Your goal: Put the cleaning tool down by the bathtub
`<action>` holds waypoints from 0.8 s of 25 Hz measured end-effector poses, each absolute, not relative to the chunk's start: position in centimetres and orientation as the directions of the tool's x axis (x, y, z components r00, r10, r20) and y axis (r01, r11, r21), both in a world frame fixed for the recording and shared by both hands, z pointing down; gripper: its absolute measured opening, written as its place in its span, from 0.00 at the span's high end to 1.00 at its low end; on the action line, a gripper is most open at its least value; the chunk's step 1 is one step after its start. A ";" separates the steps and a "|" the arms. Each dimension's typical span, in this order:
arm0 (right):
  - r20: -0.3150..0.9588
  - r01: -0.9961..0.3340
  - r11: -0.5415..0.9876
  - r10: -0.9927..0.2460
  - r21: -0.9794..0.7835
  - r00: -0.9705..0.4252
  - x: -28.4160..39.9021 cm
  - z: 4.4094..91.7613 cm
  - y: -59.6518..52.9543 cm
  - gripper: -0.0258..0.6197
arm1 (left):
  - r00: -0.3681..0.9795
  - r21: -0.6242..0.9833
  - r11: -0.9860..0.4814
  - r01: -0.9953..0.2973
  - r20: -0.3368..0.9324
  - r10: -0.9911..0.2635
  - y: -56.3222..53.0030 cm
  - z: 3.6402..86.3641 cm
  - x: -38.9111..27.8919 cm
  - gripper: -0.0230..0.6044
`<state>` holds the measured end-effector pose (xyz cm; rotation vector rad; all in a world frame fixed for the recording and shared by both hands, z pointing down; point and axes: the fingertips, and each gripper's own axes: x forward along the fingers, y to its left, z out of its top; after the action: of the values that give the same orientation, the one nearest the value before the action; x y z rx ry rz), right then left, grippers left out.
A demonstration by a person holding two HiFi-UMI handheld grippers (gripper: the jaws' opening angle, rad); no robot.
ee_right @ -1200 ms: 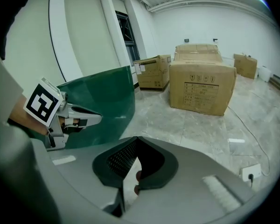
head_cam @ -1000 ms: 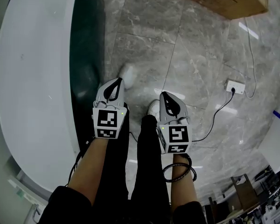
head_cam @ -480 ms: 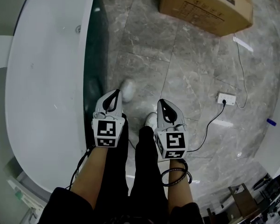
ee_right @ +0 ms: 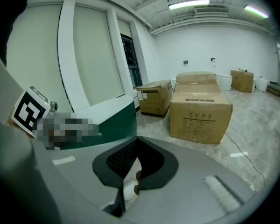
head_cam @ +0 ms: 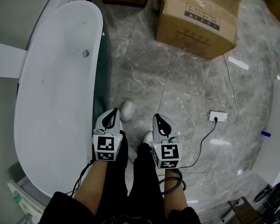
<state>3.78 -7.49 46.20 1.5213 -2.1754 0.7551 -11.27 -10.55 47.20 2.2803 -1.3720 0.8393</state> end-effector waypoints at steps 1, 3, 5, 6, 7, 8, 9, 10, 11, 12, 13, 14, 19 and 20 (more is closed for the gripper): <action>0.578 -0.940 0.271 -0.741 -0.210 -0.342 3.8 45.4 -7.6 0.92 | 0.356 -0.005 -0.468 -0.884 0.643 -0.678 -10.4 46.5 -11.2 0.96; 0.565 -0.940 0.272 -0.751 -0.207 -0.342 3.9 43.7 -7.7 0.92 | 0.355 -0.004 -0.462 -0.887 0.636 -0.685 -9.9 45.0 -11.1 0.96; 0.549 -0.939 0.274 -0.762 -0.207 -0.343 4.0 42.0 -7.8 0.92 | 0.353 -0.004 -0.457 -0.890 0.630 -0.692 -9.6 43.6 -11.1 0.96; 0.541 -0.938 0.276 -0.767 -0.208 -0.345 4.0 41.2 -7.9 0.92 | 0.353 -0.004 -0.456 -0.890 0.628 -0.694 -9.4 43.1 -11.1 0.96; 0.534 -0.937 0.280 -0.770 -0.207 -0.348 4.0 40.6 -8.0 0.92 | 0.354 -0.003 -0.456 -0.890 0.626 -0.695 -9.3 42.6 -11.0 0.96; 0.528 -0.936 0.285 -0.773 -0.205 -0.351 4.0 39.9 -8.1 0.92 | 0.354 -0.003 -0.455 -0.890 0.623 -0.697 -9.2 42.2 -10.9 0.96; 0.520 -0.935 0.290 -0.777 -0.202 -0.354 4.1 39.3 -8.3 0.92 | 0.355 -0.001 -0.452 -0.892 0.619 -0.701 -9.2 41.7 -10.9 0.96; 0.512 -0.935 0.293 -0.782 -0.200 -0.355 4.1 38.7 -8.4 0.92 | 0.355 0.001 -0.449 -0.894 0.612 -0.706 -9.1 41.2 -10.8 0.96; 0.505 -0.935 0.294 -0.787 -0.198 -0.354 4.2 38.2 -8.4 0.92 | 0.355 0.002 -0.445 -0.896 0.606 -0.712 -9.1 40.7 -10.7 0.96; 0.498 -0.936 0.293 -0.792 -0.197 -0.353 4.3 37.7 -8.4 0.92 | 0.354 0.002 -0.441 -0.897 0.601 -0.717 -8.9 40.2 -10.7 0.96; 0.493 -0.936 0.291 -0.796 -0.195 -0.351 4.4 37.2 -8.2 0.92 | 0.353 0.002 -0.438 -0.899 0.597 -0.721 -8.8 39.7 -10.8 0.96; 0.490 -0.937 0.290 -0.799 -0.194 -0.348 4.4 36.7 -8.1 0.92 | 0.352 0.001 -0.435 -0.900 0.591 -0.726 -8.8 39.1 -10.8 0.96; 0.474 -0.939 0.285 -0.810 -0.193 -0.344 4.6 33.9 -7.3 0.92 | 0.355 -0.003 -0.426 -0.905 0.548 -0.757 -8.8 35.1 -10.9 0.96; 0.470 -0.938 0.287 -0.813 -0.194 -0.345 4.6 33.3 -7.3 0.92 | 0.357 -0.005 -0.427 -0.904 0.540 -0.762 -8.9 34.3 -11.0 0.96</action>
<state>4.60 -7.26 33.29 1.6006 -2.2792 0.6414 -10.96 -8.90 34.35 2.3291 -1.4791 0.6869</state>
